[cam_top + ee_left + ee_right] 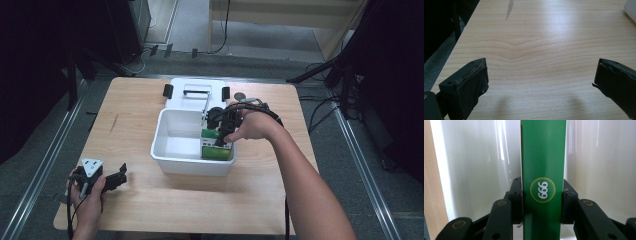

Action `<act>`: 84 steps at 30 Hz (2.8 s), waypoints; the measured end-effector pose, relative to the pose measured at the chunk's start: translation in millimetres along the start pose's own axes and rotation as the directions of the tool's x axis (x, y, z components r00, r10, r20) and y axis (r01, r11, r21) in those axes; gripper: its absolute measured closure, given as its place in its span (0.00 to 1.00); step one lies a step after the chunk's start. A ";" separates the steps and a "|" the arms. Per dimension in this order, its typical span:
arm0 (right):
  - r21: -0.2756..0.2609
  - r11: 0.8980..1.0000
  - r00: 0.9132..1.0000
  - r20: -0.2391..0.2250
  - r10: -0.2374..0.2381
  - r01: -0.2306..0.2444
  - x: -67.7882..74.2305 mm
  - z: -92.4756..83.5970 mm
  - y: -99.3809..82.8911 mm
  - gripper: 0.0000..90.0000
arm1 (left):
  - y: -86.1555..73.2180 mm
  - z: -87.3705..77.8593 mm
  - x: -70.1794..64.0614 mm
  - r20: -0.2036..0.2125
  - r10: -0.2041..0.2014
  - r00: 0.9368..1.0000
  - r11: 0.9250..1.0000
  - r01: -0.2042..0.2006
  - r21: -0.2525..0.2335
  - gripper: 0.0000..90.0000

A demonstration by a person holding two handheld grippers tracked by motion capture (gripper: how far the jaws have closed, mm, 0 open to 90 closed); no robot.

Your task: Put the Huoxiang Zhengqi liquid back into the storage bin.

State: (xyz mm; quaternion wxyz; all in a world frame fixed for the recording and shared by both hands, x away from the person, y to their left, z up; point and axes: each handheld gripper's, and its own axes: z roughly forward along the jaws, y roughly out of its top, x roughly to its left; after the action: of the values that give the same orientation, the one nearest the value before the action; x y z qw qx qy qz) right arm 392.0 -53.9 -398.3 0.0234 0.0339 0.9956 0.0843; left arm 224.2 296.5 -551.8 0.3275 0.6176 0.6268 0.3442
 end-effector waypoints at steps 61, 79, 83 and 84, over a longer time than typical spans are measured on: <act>-0.691 0.485 0.566 0.132 0.814 -0.537 2.9 -43.8 -152.8 0.00 | -0.1 -0.3 -0.5 -0.002 0.011 1.000 1.000 -0.011 0.005 0.00; -0.760 0.390 0.459 0.136 0.878 -0.520 31.9 -7.2 -204.4 0.00 | -0.2 -0.5 -1.0 -0.003 0.013 1.000 1.000 -0.013 0.005 0.00; -0.772 0.360 0.437 0.119 0.891 -0.523 40.5 -0.1 -216.8 0.00 | -0.2 -0.5 -1.1 -0.003 0.013 1.000 1.000 -0.013 0.005 0.00; -0.775 0.356 0.432 0.119 0.894 -0.523 43.0 1.6 -219.7 0.00 | -0.2 -0.4 -1.1 -0.003 0.013 1.000 1.000 -0.013 0.005 0.00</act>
State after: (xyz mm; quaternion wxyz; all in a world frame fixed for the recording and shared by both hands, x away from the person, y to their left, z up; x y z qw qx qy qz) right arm 335.3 -266.6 -438.8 0.2649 0.4960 0.7223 0.4026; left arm 223.8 295.4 -551.7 0.3228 0.6219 0.6240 0.3458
